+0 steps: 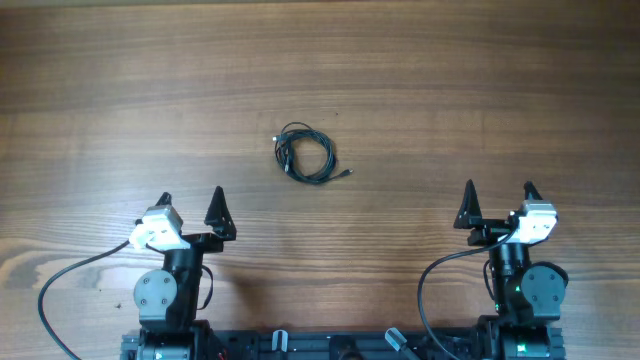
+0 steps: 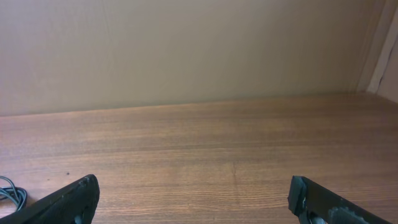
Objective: Untangle cables
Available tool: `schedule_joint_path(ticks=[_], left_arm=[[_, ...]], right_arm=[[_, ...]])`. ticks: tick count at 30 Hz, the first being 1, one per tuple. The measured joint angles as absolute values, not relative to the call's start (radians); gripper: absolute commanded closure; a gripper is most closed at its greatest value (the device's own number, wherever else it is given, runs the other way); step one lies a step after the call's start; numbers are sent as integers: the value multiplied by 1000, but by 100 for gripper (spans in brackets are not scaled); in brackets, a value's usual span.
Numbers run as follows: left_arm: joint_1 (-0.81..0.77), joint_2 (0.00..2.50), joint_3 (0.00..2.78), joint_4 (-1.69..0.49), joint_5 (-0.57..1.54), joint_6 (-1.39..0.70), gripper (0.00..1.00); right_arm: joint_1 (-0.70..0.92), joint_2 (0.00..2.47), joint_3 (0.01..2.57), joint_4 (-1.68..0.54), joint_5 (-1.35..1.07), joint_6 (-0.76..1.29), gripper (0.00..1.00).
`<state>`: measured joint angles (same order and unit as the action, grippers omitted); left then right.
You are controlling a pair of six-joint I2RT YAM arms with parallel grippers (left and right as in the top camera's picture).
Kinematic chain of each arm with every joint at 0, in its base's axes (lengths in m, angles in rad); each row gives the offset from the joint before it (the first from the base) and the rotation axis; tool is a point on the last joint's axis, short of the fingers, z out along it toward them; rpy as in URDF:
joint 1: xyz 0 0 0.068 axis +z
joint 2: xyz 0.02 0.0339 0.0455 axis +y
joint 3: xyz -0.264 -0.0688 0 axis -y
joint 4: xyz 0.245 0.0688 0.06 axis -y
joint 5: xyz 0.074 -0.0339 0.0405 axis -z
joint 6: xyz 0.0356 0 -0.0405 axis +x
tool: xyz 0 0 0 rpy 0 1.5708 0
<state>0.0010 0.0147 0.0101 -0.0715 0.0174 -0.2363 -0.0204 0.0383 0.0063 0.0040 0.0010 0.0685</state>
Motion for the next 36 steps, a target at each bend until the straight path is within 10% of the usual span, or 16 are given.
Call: schedule_joint_path(ticks=[31,36], left_arm=[[1,15,12,-68,139,-310,1],[1,27,163,-332,205,-379,0]], right_arm=[[-20,41,18,45,-231,198,0],[-20,115,208,-94,-360,159,0]])
